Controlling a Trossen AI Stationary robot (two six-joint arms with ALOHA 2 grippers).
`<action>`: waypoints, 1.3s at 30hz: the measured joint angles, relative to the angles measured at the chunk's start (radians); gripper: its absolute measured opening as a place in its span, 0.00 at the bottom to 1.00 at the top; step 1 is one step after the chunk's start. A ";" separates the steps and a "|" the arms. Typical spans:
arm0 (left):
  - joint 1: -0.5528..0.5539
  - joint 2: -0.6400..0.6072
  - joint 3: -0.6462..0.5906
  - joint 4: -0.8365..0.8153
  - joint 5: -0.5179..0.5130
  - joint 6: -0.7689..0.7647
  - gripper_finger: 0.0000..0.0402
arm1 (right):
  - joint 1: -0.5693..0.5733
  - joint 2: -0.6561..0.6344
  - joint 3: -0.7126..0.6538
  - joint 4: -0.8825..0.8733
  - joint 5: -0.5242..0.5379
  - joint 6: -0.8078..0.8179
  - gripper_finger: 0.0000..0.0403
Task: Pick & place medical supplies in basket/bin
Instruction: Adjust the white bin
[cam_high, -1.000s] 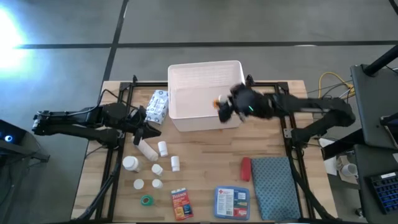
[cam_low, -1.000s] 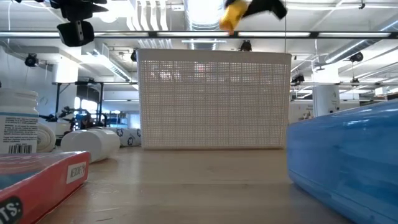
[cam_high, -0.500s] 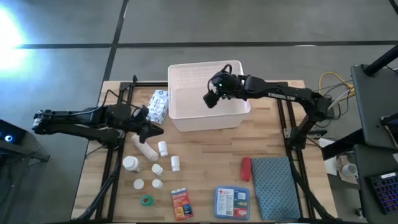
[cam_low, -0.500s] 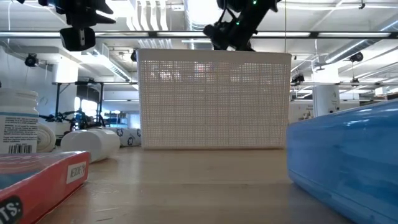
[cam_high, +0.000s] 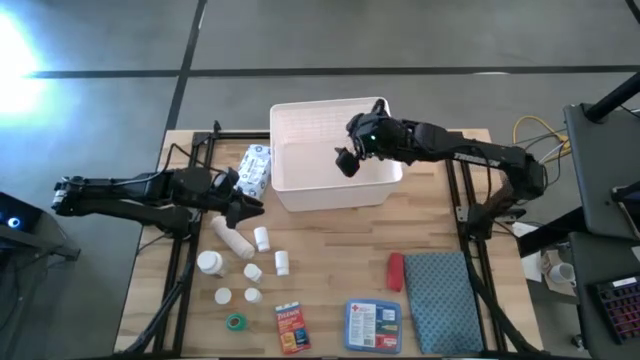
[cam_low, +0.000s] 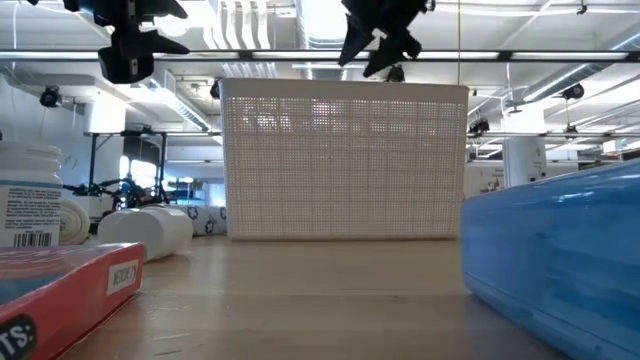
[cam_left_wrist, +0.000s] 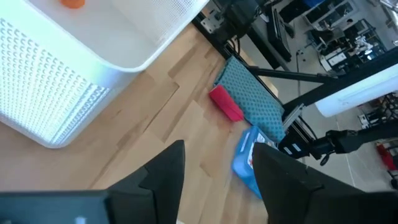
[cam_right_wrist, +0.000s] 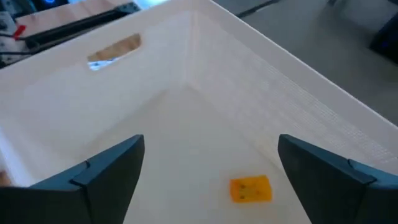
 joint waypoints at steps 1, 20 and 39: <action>0.000 0.001 0.000 0.000 0.000 0.000 0.42 | 0.006 -0.011 -0.001 -0.001 0.000 0.002 0.89; 0.001 0.089 -0.001 -0.138 -0.204 0.001 0.42 | 0.280 -0.113 -0.032 -0.490 0.140 0.406 0.85; -0.044 0.236 -0.016 -0.281 -0.149 -0.016 0.42 | 0.534 -0.118 -0.318 -0.572 -0.087 0.802 0.85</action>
